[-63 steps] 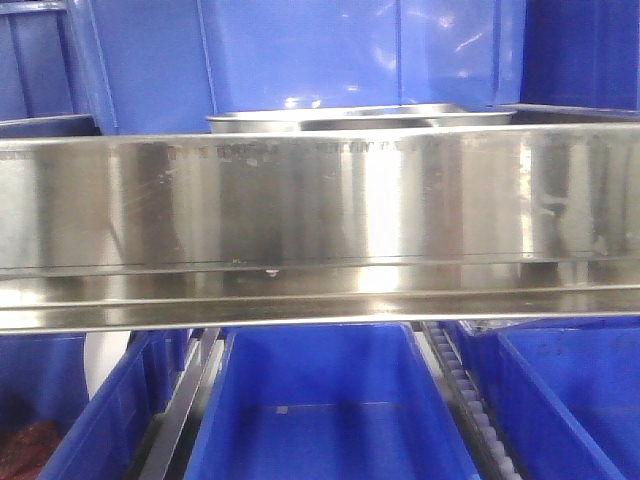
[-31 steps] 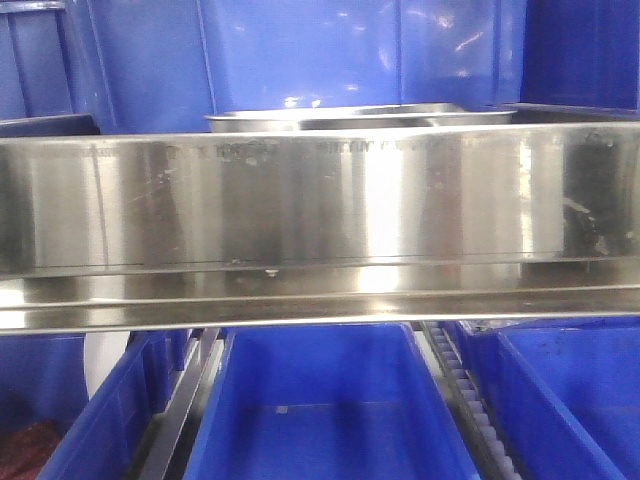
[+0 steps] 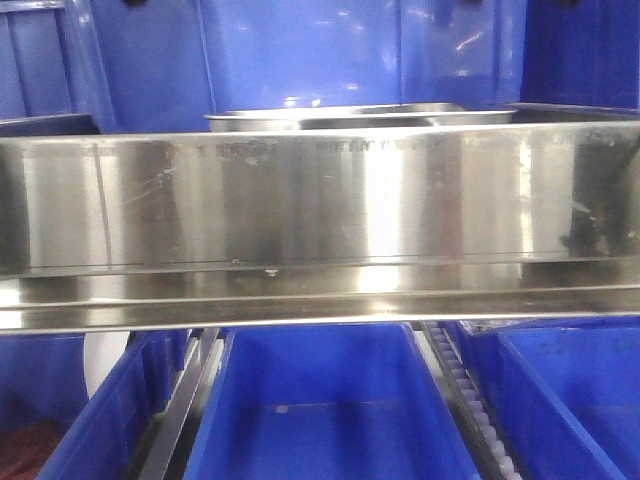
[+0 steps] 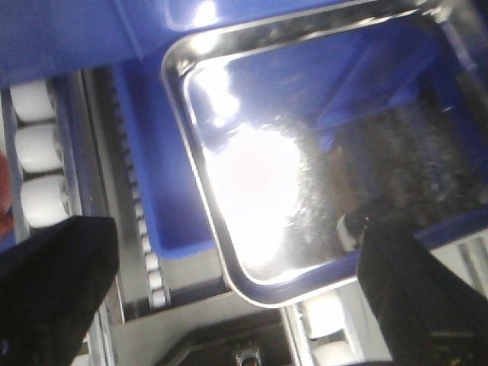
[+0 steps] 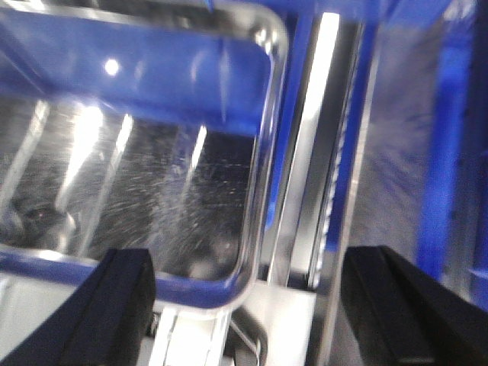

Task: Stack silver trays without gaps
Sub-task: 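Lower both grippers onto opposite edges of the silver tray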

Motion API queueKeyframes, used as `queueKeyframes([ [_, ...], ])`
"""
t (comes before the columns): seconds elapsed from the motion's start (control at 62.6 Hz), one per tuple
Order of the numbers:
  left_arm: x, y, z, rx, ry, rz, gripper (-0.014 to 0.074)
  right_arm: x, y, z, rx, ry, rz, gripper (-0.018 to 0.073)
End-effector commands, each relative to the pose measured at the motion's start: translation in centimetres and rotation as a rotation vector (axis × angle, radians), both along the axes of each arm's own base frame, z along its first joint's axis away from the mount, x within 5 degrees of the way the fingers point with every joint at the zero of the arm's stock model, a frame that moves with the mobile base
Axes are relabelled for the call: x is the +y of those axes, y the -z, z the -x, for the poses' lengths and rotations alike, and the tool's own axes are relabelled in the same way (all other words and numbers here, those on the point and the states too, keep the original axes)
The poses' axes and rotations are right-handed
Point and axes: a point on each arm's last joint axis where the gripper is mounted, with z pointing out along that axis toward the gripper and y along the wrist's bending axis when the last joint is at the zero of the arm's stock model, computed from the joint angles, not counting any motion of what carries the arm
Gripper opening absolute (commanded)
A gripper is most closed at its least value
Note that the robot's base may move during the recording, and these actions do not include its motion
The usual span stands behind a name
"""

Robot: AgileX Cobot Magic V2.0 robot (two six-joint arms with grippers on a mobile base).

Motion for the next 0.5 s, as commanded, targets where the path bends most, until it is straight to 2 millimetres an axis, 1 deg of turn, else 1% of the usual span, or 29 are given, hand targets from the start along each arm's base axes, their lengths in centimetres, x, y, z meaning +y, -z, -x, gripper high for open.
queueKeyframes([
  [0.0,0.3,-2.1,0.5,-0.063,-0.034,0.050,0.0526,-0.1,-1.6,0.2,-0.065,0.001,-0.008,0.0587],
  [0.16,0.3,-0.9,-0.8,-0.046,-0.064,0.049,0.0526,0.2,-0.8,-0.9,-0.086,0.023,-0.031,0.0587],
  [0.367,0.2,1.1,-2.4,-0.006,-0.087,0.029,0.0526,0.5,-0.1,-1.8,-0.094,0.062,-0.058,0.0587],
  [0.479,0.0,2.0,-2.9,0.017,-0.102,0.027,0.0526,1.0,0.9,-2.5,-0.080,0.058,-0.060,0.0587],
])
